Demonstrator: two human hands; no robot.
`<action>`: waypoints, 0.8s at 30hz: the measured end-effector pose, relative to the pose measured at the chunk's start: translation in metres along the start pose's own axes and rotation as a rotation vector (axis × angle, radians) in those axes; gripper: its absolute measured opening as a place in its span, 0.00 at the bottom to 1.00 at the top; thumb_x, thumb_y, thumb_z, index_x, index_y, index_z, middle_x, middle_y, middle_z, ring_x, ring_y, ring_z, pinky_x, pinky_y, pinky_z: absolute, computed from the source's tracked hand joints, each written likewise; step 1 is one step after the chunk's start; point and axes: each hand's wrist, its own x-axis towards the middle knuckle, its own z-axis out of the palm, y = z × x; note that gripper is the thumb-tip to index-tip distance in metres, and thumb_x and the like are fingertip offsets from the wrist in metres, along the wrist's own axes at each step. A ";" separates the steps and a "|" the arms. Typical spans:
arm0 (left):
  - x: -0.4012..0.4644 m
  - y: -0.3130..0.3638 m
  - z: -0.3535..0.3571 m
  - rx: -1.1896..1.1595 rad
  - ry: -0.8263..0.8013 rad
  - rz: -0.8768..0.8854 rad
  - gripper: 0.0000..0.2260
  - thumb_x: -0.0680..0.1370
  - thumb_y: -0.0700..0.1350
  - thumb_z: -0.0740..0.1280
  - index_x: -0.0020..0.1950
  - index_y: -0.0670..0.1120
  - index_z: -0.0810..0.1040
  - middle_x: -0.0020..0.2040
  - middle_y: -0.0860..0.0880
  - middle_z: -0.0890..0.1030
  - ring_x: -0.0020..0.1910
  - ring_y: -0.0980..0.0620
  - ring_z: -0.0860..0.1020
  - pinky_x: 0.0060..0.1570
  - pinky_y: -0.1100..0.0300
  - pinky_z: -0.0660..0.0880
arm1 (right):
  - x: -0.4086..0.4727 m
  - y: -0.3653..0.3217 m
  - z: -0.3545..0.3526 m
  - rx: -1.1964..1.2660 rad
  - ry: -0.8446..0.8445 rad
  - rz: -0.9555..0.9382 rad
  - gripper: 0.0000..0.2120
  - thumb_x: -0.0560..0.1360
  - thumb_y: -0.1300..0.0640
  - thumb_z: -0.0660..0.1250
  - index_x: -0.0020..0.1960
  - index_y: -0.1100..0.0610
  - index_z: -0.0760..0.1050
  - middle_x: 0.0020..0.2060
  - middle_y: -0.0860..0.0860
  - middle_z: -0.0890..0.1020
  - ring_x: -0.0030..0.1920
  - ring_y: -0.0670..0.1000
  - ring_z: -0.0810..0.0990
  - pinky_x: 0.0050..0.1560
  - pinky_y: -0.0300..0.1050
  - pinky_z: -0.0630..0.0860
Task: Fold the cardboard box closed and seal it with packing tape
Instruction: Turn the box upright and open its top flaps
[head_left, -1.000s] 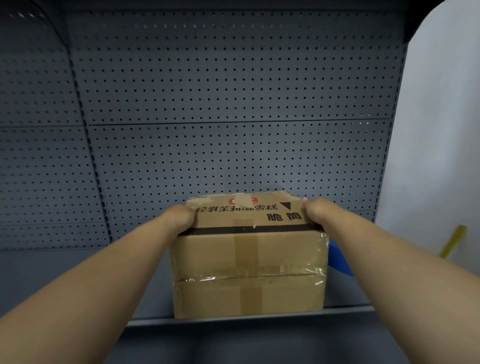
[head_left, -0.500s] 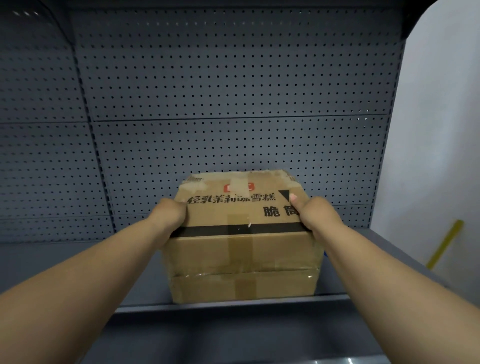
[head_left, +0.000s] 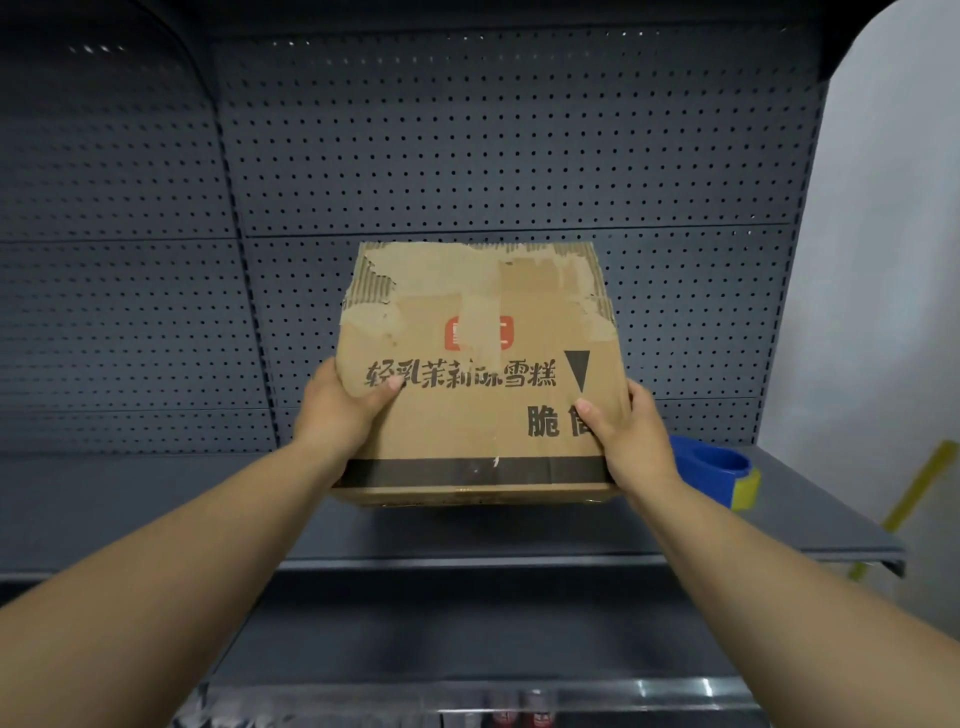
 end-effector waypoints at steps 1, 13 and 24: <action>-0.004 -0.004 -0.002 -0.047 -0.006 0.001 0.30 0.68 0.57 0.72 0.65 0.47 0.68 0.58 0.51 0.77 0.55 0.49 0.76 0.52 0.52 0.73 | -0.002 0.002 0.002 0.022 -0.022 -0.005 0.27 0.73 0.48 0.68 0.68 0.52 0.64 0.60 0.50 0.77 0.58 0.52 0.75 0.55 0.50 0.73; 0.005 -0.062 -0.009 -0.020 -0.128 -0.054 0.35 0.68 0.45 0.76 0.65 0.43 0.57 0.66 0.43 0.69 0.62 0.44 0.71 0.60 0.48 0.71 | -0.003 0.022 0.042 -0.036 -0.056 0.039 0.36 0.65 0.60 0.77 0.67 0.55 0.62 0.63 0.53 0.72 0.62 0.53 0.72 0.62 0.52 0.72; 0.031 -0.073 -0.018 -0.086 -0.280 0.029 0.44 0.65 0.53 0.75 0.73 0.53 0.52 0.65 0.51 0.70 0.65 0.48 0.71 0.64 0.48 0.70 | 0.010 0.001 0.053 0.036 -0.057 0.072 0.42 0.65 0.39 0.71 0.72 0.47 0.55 0.65 0.50 0.72 0.64 0.54 0.72 0.63 0.57 0.71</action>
